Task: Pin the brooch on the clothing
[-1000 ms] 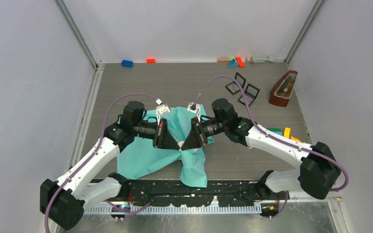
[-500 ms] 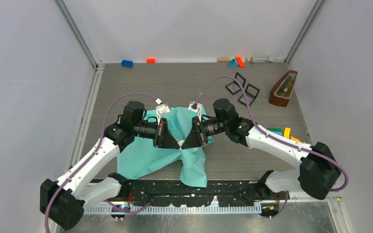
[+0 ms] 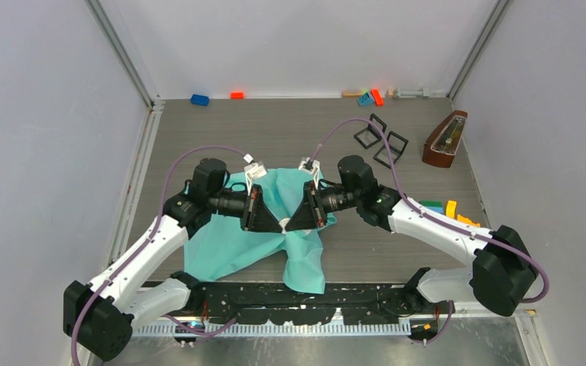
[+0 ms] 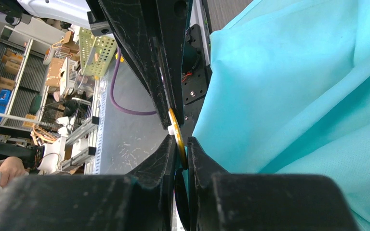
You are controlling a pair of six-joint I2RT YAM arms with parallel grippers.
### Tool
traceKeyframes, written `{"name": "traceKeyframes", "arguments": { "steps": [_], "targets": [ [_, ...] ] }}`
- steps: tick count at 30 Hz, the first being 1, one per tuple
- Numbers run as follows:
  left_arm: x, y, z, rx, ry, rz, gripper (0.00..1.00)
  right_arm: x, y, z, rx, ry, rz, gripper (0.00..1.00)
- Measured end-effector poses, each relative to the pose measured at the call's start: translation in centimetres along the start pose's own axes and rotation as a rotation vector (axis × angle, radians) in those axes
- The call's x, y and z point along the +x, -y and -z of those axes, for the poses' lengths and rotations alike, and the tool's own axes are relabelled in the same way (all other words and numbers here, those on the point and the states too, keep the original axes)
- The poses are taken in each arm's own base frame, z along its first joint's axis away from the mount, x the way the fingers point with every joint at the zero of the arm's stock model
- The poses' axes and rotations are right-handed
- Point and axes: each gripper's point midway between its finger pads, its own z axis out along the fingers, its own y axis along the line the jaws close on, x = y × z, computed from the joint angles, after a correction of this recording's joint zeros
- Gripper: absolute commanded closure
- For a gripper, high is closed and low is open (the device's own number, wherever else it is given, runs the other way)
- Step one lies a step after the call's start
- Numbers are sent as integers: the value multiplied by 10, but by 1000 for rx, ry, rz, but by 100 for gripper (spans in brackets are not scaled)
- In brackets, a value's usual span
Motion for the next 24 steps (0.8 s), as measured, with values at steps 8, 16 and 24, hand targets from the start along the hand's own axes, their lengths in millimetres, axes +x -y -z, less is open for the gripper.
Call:
{"name": "traceKeyframes", "arguments": {
  "steps": [8,16,24],
  "targets": [
    [-2,-1,1,-3,5,-3,100,-5,1,3,7,24,2,85],
    [-1,-5,3,-22,3,26,100,-8,9,6,36,42,-6,63],
    [9,-14,7,-57,-36,119,52,-15,33,15,132,86,-21,43]
  ]
}}
